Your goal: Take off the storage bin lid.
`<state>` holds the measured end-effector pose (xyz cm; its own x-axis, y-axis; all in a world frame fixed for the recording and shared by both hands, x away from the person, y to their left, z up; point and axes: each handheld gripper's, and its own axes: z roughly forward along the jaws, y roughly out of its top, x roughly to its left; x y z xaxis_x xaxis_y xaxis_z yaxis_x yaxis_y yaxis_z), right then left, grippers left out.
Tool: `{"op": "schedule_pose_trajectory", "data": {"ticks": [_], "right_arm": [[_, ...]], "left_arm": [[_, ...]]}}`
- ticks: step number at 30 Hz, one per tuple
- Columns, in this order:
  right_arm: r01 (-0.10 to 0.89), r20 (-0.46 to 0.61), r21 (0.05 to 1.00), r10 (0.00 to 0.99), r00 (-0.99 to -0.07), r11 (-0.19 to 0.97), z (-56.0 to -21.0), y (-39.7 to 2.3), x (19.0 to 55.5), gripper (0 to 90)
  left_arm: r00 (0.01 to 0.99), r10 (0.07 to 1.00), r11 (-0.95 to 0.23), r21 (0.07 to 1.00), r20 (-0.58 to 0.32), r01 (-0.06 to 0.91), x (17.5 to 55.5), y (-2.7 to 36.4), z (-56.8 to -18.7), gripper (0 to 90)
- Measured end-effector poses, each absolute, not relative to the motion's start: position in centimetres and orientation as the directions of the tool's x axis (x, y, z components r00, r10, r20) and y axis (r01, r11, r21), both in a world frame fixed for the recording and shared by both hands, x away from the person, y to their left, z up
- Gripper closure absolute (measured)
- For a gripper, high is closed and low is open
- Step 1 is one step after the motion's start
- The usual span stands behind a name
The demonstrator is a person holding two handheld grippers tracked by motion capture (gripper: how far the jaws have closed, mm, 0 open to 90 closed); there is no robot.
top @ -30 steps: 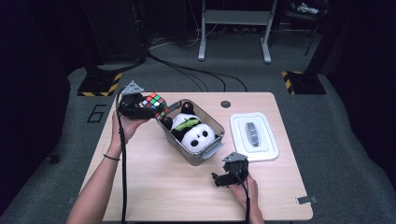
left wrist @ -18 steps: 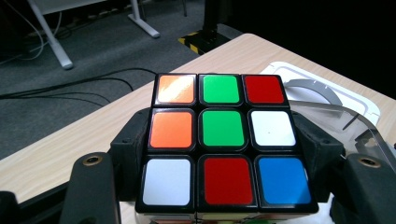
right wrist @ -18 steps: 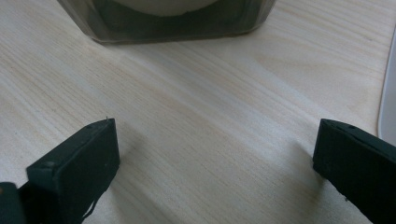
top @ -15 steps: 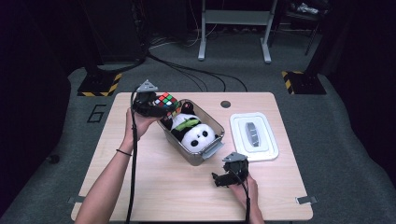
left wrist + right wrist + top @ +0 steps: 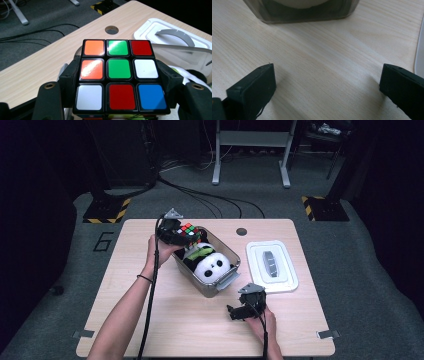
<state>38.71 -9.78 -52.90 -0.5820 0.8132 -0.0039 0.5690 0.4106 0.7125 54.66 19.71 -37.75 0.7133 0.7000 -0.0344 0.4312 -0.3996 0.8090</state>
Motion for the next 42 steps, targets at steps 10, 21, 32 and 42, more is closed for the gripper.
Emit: {"op": "schedule_pose_trajectory", "data": {"ticks": [10,21,32,42], "right_arm": [[0.569,-0.002,0.712,0.811,-0.584,0.412,-52.9,-9.8,38.7,0.0],[0.57,-0.002,0.712,0.813,-0.582,0.41,-52.9,-9.8,38.7,0.0],[0.57,-0.002,0.712,0.813,-0.582,0.41,-52.9,-9.8,38.7,0.0],[0.575,0.002,0.708,0.812,-0.583,0.411,-52.9,-9.7,38.7,0.0]], "left_arm": [[0.722,0.691,-0.475,0.771,0.029,0.424,55.1,19.0,-39.1,28.2],[0.709,0.7,-0.472,0.799,0.085,0.371,54.0,19.6,-37.4,26.0],[0.712,0.689,-0.531,0.762,0.134,0.37,54.2,19.2,-37.6,49.2],[0.72,0.684,-0.538,0.747,0.118,0.39,54.3,19.1,-38.3,52.5]]}}
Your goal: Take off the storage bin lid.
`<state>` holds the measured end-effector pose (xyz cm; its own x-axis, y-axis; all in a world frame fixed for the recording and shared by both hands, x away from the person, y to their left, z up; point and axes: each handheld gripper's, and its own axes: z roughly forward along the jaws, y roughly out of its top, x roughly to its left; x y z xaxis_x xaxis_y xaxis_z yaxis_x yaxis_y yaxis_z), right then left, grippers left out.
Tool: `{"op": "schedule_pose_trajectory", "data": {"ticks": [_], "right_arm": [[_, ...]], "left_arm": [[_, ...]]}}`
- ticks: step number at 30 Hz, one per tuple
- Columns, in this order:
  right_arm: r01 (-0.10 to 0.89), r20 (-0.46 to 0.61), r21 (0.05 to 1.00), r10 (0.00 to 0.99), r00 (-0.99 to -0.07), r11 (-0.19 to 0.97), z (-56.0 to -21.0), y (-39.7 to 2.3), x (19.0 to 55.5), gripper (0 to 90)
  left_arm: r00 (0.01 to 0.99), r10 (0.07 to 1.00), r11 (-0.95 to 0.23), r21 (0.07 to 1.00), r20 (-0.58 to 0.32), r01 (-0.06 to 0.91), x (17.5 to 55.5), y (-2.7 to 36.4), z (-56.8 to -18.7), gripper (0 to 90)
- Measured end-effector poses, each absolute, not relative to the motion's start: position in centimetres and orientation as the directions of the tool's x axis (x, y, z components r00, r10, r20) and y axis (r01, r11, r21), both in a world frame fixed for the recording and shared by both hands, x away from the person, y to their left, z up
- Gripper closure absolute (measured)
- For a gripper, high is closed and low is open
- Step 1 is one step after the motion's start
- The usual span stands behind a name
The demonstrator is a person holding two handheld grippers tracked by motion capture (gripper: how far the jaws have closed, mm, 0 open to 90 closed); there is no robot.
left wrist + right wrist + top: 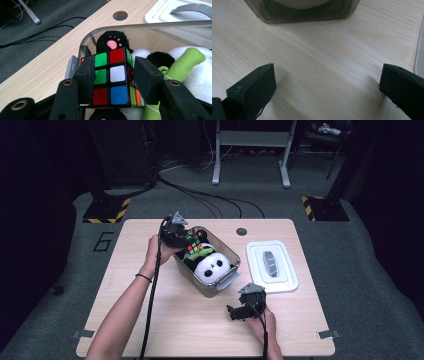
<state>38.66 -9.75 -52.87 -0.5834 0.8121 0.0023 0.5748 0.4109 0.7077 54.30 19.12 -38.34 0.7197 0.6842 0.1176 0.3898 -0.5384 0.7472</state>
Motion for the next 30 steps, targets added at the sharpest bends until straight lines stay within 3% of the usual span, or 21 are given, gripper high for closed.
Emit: {"op": "schedule_pose_trajectory", "data": {"ticks": [11,15,19,30], "right_arm": [[0.582,0.009,0.705,0.816,-0.578,0.404,-52.9,-9.7,38.6,0.0],[0.576,0.003,0.708,0.814,-0.58,0.408,-52.9,-9.7,38.6,0.0],[0.579,0.006,0.707,0.816,-0.579,0.405,-52.9,-9.7,38.6,0.0],[0.579,0.006,0.705,0.814,-0.581,0.409,-52.8,-9.7,38.6,0.0]], "left_arm": [[0.711,0.696,-0.51,0.764,0.097,0.395,54.3,19.4,-38.4,52.6],[0.679,0.732,-0.456,0.782,0.059,0.425,54.2,19.7,-38.0,35.3],[0.671,0.739,-0.446,0.784,0.051,0.431,53.4,20.6,-37.0,26.1],[0.661,0.751,-0.422,0.776,0.01,0.468,50.7,24.6,-36.8,14.8]]}}
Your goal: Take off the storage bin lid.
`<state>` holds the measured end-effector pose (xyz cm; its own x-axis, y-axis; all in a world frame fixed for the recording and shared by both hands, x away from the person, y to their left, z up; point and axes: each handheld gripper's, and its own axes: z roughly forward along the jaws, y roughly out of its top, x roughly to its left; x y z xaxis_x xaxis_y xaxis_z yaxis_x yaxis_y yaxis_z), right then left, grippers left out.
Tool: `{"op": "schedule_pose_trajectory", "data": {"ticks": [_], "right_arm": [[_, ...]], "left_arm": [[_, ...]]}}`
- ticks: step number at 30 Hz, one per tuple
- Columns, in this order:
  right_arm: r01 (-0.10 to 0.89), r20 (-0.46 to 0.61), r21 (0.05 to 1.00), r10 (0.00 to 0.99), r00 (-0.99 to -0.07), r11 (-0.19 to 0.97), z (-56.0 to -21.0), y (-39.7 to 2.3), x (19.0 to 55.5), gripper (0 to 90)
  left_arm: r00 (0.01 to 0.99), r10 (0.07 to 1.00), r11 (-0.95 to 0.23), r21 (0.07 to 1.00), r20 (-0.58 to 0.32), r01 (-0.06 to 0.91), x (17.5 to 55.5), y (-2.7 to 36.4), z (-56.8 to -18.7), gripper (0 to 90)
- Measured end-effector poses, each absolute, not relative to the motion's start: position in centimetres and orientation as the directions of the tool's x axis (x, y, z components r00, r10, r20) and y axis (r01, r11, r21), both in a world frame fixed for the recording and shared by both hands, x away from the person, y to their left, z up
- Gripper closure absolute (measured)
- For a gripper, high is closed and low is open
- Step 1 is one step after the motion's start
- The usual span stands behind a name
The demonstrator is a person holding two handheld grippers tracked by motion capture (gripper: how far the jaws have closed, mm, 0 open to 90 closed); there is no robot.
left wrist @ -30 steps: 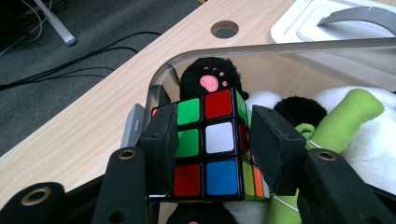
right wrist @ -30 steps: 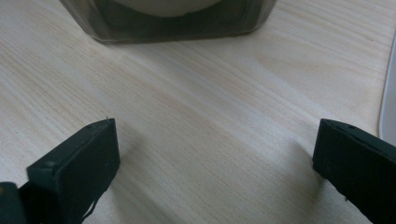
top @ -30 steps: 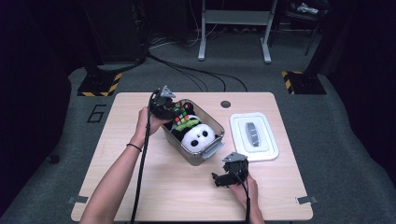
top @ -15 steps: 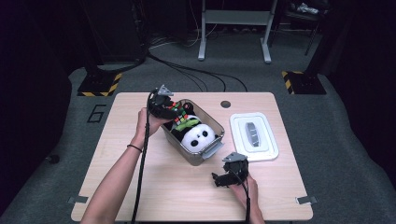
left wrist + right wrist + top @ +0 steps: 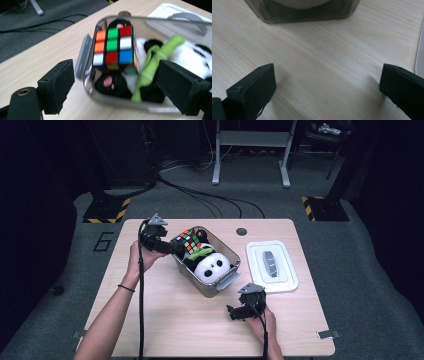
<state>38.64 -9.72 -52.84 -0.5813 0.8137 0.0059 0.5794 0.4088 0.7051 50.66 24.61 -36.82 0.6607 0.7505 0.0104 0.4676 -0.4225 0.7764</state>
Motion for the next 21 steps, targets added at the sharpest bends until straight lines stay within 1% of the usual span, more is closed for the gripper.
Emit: {"op": "schedule_pose_trajectory", "data": {"ticks": [4,10,19,21], "right_arm": [[0.577,0.002,0.705,0.812,-0.584,0.412,-52.8,-9.7,38.7,0.0],[0.579,0.005,0.704,0.812,-0.583,0.411,-52.8,-9.8,38.7,0.0],[0.579,0.013,0.705,0.809,-0.588,0.409,-52.6,-10.0,38.8,0.0],[0.577,0.014,0.71,0.812,-0.584,0.403,-52.5,-10.2,38.7,0.0]], "left_arm": [[0.655,0.755,-0.421,0.776,0.014,0.469,49.3,26.4,-37.7,12.6],[0.623,0.783,-0.403,0.76,-0.003,0.51,47.1,29.2,-40.2,8.1],[0.58,0.814,-0.407,0.705,-0.008,0.58,44.4,31.3,-45.7,3.6],[0.561,0.827,-0.385,0.7,-0.027,0.601,43.9,31.6,-47.2,2.2]]}}
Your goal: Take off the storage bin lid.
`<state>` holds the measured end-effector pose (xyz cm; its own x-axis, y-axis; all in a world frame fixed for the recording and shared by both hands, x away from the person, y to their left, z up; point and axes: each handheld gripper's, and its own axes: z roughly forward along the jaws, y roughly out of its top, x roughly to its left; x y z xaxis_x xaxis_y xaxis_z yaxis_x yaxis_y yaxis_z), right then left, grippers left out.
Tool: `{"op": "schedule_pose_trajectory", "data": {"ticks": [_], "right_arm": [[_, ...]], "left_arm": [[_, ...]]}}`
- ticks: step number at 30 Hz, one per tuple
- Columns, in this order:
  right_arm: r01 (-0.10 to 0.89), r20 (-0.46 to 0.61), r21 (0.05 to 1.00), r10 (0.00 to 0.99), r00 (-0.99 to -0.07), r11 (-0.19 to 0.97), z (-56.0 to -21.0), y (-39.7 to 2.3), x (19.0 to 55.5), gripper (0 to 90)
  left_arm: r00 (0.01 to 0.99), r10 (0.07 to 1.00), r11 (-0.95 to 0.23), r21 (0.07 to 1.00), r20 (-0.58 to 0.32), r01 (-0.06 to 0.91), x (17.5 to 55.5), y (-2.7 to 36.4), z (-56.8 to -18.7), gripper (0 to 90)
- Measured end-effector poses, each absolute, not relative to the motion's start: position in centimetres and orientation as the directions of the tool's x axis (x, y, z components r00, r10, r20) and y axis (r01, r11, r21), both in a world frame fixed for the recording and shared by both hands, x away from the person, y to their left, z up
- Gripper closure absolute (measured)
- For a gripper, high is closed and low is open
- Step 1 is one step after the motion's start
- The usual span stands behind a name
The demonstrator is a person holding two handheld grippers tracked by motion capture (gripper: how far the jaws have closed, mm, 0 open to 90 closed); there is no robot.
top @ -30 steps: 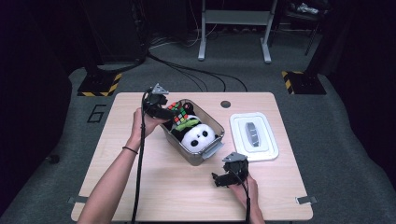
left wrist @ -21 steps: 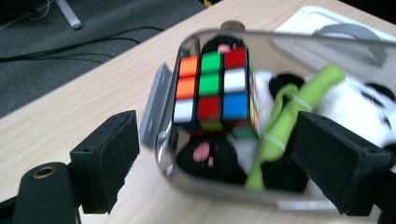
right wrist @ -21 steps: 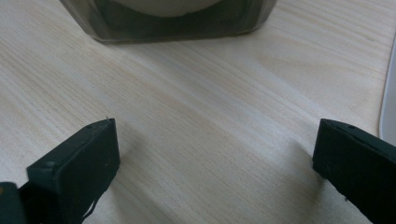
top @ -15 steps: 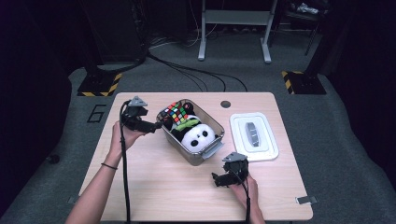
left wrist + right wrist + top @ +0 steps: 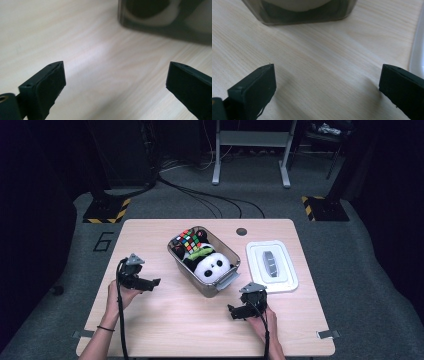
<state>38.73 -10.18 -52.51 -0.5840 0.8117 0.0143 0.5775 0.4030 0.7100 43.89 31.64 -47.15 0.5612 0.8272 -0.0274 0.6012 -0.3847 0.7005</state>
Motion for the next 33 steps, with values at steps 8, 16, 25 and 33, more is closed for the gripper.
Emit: {"op": "schedule_pose_trajectory", "data": {"ticks": [8,16,25,33], "right_arm": [[0.577,0.0,0.721,0.833,-0.553,0.383,-51.3,-12.0,38.9,1.1],[0.578,-0.014,0.727,0.85,-0.527,0.371,-50.1,-13.4,39.7,1.8],[0.59,-0.023,0.734,0.88,-0.474,0.336,-48.7,-15.1,41.2,2.3],[0.594,-0.033,0.739,0.897,-0.44,0.319,-47.5,-17.0,43.2,2.6]], "left_arm": [[0.49,0.871,-0.322,0.705,-0.04,0.631,42.5,32.9,-50.9,0.0],[0.465,0.883,-0.288,0.716,-0.058,0.636,42.3,33.3,-52.8,0.0],[0.463,0.886,-0.324,0.714,0.0,0.62,42.0,33.0,-53.0,0.0],[0.473,0.881,-0.329,0.716,-0.003,0.616,42.0,32.9,-53.0,0.0]]}}
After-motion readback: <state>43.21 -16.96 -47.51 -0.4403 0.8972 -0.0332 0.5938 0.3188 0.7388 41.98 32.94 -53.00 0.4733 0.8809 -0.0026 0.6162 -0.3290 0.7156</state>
